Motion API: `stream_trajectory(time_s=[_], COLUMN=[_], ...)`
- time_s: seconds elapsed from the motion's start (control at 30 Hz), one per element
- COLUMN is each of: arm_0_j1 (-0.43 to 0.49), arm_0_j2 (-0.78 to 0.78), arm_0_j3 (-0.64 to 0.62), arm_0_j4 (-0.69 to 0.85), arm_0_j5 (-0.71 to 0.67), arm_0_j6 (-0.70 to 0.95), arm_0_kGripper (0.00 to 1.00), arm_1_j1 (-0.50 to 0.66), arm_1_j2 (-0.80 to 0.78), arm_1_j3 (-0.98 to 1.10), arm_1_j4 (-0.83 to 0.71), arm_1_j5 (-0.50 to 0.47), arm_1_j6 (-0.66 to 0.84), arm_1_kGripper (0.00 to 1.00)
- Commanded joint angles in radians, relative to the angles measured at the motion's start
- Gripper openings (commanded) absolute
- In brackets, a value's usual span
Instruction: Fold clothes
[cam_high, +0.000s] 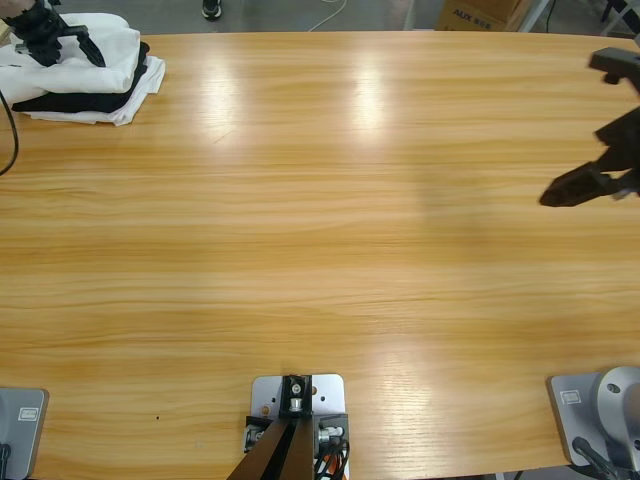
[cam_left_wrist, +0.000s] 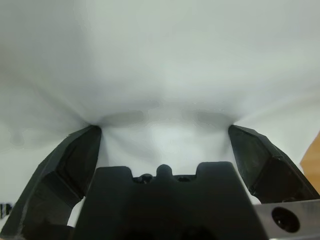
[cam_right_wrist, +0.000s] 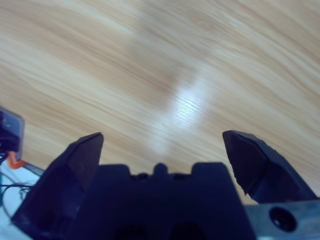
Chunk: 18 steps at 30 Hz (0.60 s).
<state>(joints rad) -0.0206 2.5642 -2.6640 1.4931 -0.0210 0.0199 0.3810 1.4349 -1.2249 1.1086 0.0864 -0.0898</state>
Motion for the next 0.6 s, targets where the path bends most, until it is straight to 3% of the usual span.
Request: stream_trajectory(time_s=[0.03,0.13,0.43,0.6], arm_0_j1=[0.014,0.014,0.023,-0.022], arm_0_j2=[-0.278,-0.397,-0.901,-1.184], arm_0_j3=[0.112,0.277,1.143,1.452], arm_0_j4=[0.161,0.152,-0.256,-0.332], arm_0_j5=[-0.058,-0.063,-0.059,-0.061], arm_0_j6=[0.025,0.039,0.037,0.012], arm_0_kGripper=[1.000,1.000,1.000,1.000], arm_1_j1=[-0.013,-0.011,-0.010,-0.004], arm_1_j2=[-0.173,-0.226,-0.266,-0.289], arm_1_j3=[0.097,0.133,0.162,0.161], arm_1_j4=[-0.007,-0.012,-0.039,-0.036], arm_1_j5=[-0.033,-0.032,-0.026,-0.082], arm_1_j6=[0.036,0.039,0.047,0.045], arm_1_kGripper=[1.000,1.000,1.000,1.000])
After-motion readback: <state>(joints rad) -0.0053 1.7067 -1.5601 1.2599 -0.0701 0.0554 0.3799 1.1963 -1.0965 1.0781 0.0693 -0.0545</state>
